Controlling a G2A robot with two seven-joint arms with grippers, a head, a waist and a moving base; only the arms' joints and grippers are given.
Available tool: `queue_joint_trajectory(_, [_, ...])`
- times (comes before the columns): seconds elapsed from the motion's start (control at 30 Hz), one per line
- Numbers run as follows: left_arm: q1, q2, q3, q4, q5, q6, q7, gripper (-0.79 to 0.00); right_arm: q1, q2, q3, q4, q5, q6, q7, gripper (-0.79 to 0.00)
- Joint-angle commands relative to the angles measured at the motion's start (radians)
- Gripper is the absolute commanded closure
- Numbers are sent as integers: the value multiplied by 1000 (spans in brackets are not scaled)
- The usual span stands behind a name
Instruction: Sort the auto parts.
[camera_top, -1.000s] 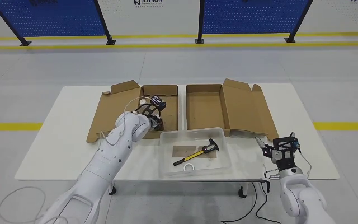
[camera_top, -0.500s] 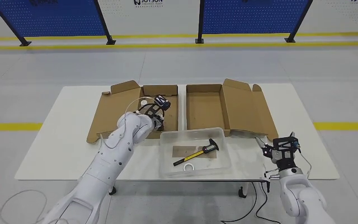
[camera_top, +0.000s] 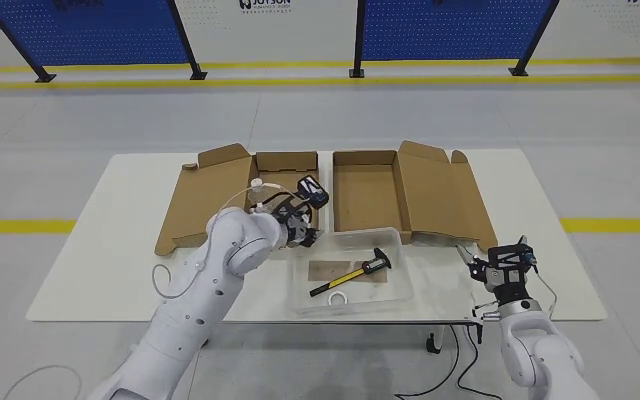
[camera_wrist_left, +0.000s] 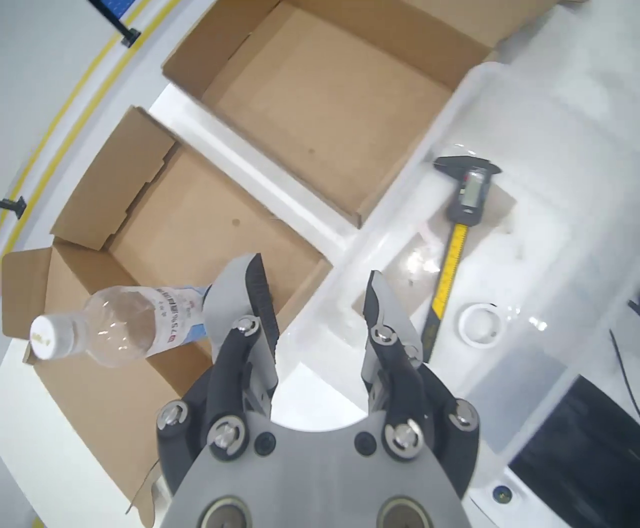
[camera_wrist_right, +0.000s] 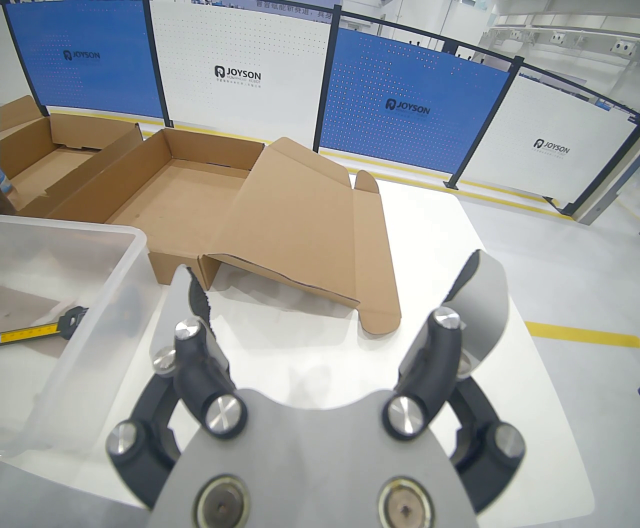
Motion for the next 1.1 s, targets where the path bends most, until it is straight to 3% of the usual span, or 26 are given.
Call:
queue_joint_trajectory(0.0, [-7,0,13,-6,-89,-84,-30,-486,0,0,0,0,0,0,0,-785])
queue_joint_trajectory(0.1, [-24,-1,45,6,-141,-141,-70,-403,0,0,0,0,0,0,0,-785])
queue_joint_trajectory(0.17, [-38,-4,71,22,-170,-164,-90,-391,0,0,0,0,0,0,0,-785])
queue_joint_trajectory(0.6, [-158,-40,241,207,-297,-220,-148,-369,0,0,0,0,0,0,0,-785])
queue_joint_trajectory(1.07, [-218,-73,369,353,-327,-219,-143,-289,0,0,0,0,0,0,0,-785])
